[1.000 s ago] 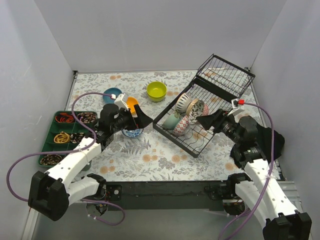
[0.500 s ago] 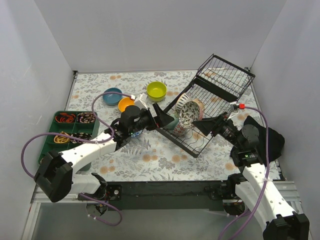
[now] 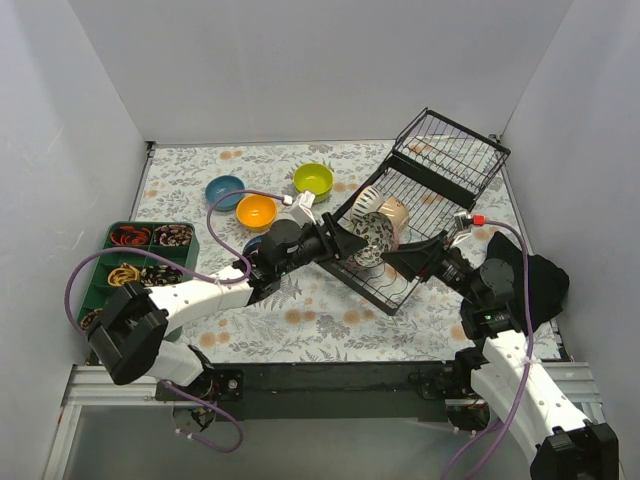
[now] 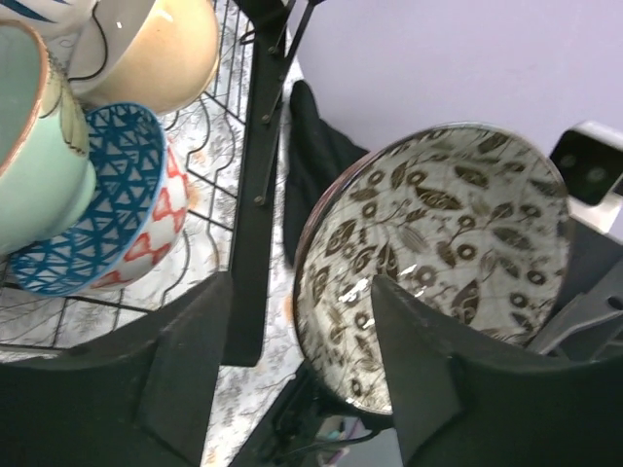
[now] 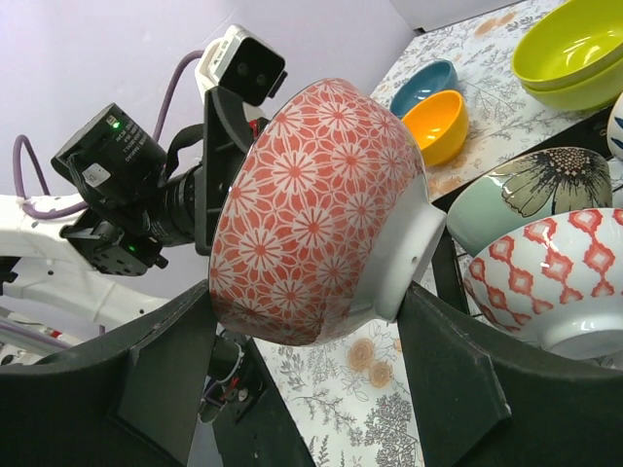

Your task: Unload the bowls from the dish rack

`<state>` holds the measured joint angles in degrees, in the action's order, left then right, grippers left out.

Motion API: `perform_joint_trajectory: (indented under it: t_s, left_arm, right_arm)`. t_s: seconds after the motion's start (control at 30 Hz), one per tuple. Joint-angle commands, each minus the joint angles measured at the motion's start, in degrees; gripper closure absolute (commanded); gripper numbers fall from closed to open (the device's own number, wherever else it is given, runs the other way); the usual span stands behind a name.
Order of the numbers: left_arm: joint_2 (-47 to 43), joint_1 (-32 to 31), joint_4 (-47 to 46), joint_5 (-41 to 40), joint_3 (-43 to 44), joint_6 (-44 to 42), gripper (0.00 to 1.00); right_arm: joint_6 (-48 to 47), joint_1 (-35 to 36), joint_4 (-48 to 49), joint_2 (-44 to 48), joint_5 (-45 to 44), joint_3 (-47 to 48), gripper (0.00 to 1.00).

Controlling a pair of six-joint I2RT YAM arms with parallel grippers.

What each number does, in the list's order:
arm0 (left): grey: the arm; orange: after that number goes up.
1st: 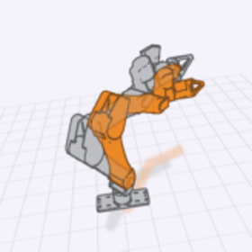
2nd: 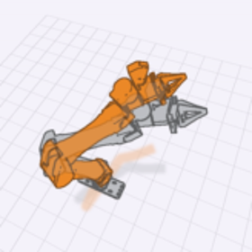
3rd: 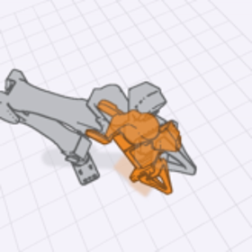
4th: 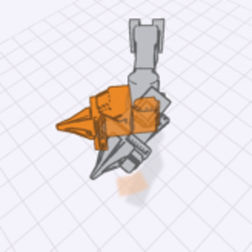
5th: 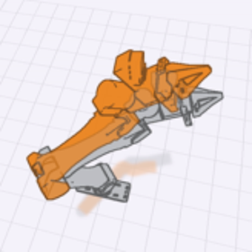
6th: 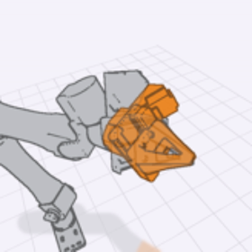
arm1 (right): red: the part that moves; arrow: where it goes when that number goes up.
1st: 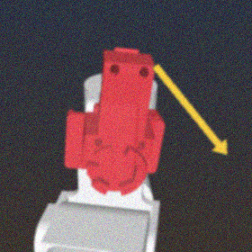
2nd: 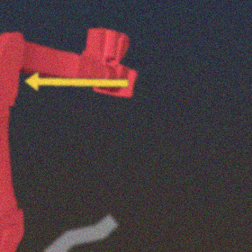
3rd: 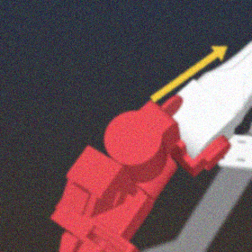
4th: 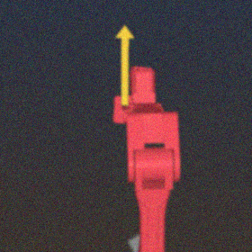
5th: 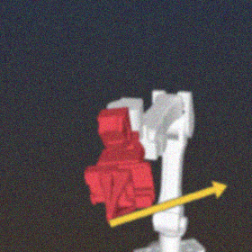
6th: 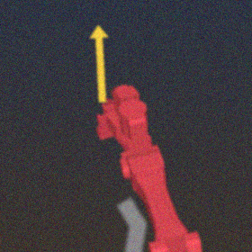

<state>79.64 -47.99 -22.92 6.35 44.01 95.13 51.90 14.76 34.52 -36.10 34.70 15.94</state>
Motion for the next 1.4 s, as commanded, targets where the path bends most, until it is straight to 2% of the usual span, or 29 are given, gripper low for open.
perform_joint_trajectory:
  t_s: [0.0, 0.03, 0.07, 0.13, 0.17, 0.27, 0.33, 0.43, 0.47, 0.67, 0.8, 0.93, 1.13, 1.37]
  left_arm:
    - [0.52, -0.79, -3.8, -1.6, 1.52, 0.67, 0.52]
    - [0.61, -0.97, -3.8, -1.69, 1.43, 0.67, 0.57]
    - [0.61, -1.06, -3.71, -2.47, 1.34, 0.58, 0.67]
    - [0.43, -1.14, -3.63, -3.18, 0.82, 0.49, 0.76]
    - [0.26, -1.14, -3.63, -3.45, 0.64, 0.58, 0.85]
    - [-0.01, -1.14, -3.19, -4.24, -0.06, 0.32, 1.0]
    - [-0.79, -1.23, -1.88, -5.64, -0.5, -0.12, 1.0]
    - [-3.59, -1.23, 2.15, -10.12, -0.94, -1.88, 1.0]
    - [-4.48, -1.23, 3.65, -11.43, -0.86, -2.58, 1.0]
    - [-11.07, -0.88, 17.19, -22.68, 0.9, -10.83, 1.0]
    - [-13.45, 1.48, 26.5, -26.47, 2.74, -16.02, 1.0]
    - [-14.33, 6.23, 36.07, -26.57, 3.98, -20.16, 1.0]
    - [-16.36, 15.28, 41.89, -24.63, 3.54, -22.36, 1.0]
    - [-10.03, 21.17, 45.77, -24.02, 4.68, -22.97, 1.0]
  right_arm:
    - [0.4, 1.14, 8.1, 0.59, -0.07, -0.21, 0.89]
    - [0.4, 1.4, 8.28, 0.5, -0.16, -0.3, 0.89]
    - [0.4, 1.93, 8.71, 0.41, -0.16, -0.47, 0.89]
    - [0.31, 2.63, 9.07, 0.15, -0.24, -0.74, 0.88]
    - [0.13, 2.81, 9.24, 0.06, -0.51, -0.91, 0.87]
    - [-0.31, 3.87, 9.33, -0.2, -1.03, -1.27, 0.86]
    - [-0.83, 4.57, 9.34, -0.55, -1.12, -1.27, 0.82]
    - [-1.27, 4.75, 9.25, -0.47, -1.38, -1.97, 0.62]
    - [-1.45, 4.75, 9.25, -0.2, -1.47, -2.23, 0.5]
    - [-5.31, 4.75, 3.02, 1.29, -3.84, -1.97, 0.24]
    - [-8.48, 4.75, -2.61, 2.52, -6.22, -1.09, 0.16]
    - [-11.9, 4.75, -9.9, 3.4, -9.82, 0.05, 0.14]
    - [-14.37, 4.66, -14.21, 4.28, -11.58, 0.4, 0.13]
    - [-17.09, 4.75, -18.87, 5.77, -14.21, 1.37, 0.07]
